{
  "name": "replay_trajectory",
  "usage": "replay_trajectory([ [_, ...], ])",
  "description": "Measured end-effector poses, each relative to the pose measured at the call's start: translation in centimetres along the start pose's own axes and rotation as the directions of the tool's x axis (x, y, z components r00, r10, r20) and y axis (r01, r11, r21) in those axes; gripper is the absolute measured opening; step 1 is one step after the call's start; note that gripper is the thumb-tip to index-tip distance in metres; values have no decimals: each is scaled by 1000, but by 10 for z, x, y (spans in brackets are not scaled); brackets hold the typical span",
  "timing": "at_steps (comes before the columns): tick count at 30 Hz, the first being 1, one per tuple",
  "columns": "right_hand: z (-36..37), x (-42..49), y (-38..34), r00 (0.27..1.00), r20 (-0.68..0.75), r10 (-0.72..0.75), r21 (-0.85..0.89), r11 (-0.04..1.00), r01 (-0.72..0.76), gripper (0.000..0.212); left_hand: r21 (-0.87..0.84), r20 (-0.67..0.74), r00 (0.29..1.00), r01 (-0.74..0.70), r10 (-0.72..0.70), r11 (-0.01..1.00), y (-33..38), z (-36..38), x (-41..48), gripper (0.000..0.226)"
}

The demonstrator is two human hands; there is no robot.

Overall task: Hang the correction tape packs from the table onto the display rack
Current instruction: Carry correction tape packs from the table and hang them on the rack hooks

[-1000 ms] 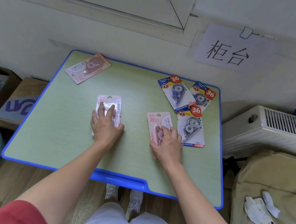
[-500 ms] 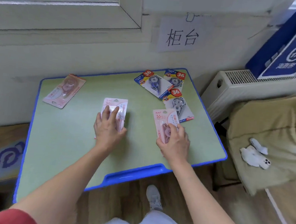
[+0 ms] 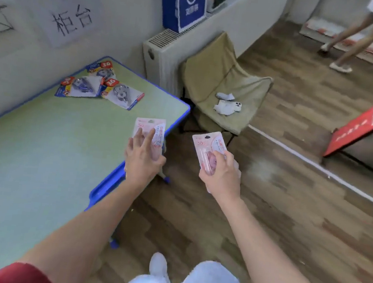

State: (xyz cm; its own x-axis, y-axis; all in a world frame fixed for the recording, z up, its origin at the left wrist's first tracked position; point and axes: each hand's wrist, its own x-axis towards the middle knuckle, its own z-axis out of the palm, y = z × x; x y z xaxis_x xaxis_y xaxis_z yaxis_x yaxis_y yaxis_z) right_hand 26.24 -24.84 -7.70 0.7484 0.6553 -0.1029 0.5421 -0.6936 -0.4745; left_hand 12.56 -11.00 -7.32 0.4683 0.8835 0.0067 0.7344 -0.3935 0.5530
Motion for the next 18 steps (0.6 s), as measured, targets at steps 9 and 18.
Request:
replay_trajectory([
  [9, -92, -82, 175, 949, -105, 296, 148, 949, -279, 56, 13, 180, 943, -287, 280, 958, 151, 106, -82, 72],
  [18, -183, -167, 380, 869, -155, 469, 191, 878, -440, 52, -85, 289, 850, -437, 441, 896, 315, 235, -210, 69],
])
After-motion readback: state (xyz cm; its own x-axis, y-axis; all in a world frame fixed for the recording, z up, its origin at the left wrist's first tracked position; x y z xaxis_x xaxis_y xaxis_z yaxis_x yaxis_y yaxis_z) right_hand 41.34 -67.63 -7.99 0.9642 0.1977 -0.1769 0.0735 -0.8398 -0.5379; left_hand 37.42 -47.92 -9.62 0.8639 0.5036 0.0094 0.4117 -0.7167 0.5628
